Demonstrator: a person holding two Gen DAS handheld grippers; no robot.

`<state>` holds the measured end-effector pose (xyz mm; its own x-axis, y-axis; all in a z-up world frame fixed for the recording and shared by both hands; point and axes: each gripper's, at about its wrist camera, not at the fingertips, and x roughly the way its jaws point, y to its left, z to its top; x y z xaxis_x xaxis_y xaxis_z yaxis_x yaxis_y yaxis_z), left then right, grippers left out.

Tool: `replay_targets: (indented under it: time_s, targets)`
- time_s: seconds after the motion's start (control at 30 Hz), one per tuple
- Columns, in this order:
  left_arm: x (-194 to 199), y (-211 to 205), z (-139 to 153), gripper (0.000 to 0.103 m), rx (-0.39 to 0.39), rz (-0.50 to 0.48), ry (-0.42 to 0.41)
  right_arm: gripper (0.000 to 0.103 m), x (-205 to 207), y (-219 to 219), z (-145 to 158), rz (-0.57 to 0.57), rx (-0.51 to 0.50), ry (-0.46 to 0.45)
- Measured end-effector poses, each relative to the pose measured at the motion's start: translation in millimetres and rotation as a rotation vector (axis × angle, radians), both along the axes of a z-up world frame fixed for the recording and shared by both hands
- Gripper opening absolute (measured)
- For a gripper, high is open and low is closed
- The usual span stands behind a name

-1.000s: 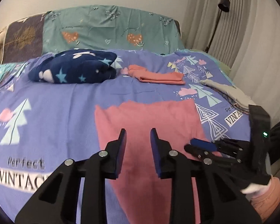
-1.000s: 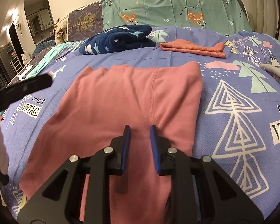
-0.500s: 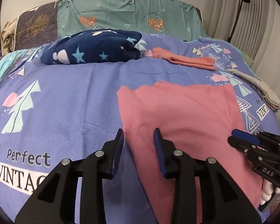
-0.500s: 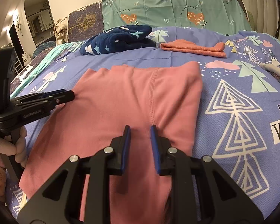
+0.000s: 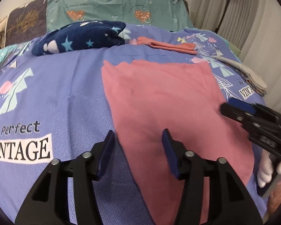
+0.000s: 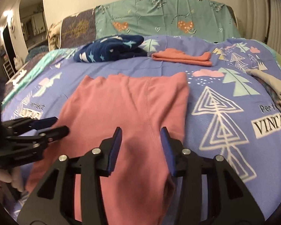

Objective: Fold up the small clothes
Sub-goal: 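Grasp the pink garment's edge with the right gripper while the left gripper grasps beside it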

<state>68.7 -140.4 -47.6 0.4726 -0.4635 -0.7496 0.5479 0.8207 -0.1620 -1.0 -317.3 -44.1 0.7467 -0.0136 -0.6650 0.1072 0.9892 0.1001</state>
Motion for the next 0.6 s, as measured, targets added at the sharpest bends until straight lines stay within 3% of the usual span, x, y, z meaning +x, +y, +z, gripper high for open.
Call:
replay_targets:
  time_s: [0.13, 0.33, 0.53, 0.6]
  targets:
    - [1, 2, -2, 0.058, -0.011, 0.011, 0.011, 0.046, -13, -5, 4, -0.039, -0.045, 0.002]
    - [1, 3, -3, 0.059, -0.021, 0.021, 0.018, 0.047, -22, -18, 4, -0.088, -0.025, 0.017]
    - [3, 4, -3, 0.06, -0.028, 0.022, 0.034, 0.052, -28, -13, 8, -0.072, -0.054, 0.002]
    - [5, 7, -3, 0.06, -0.062, 0.018, 0.073, 0.056, -27, -17, 7, -0.059, -0.032, 0.01]
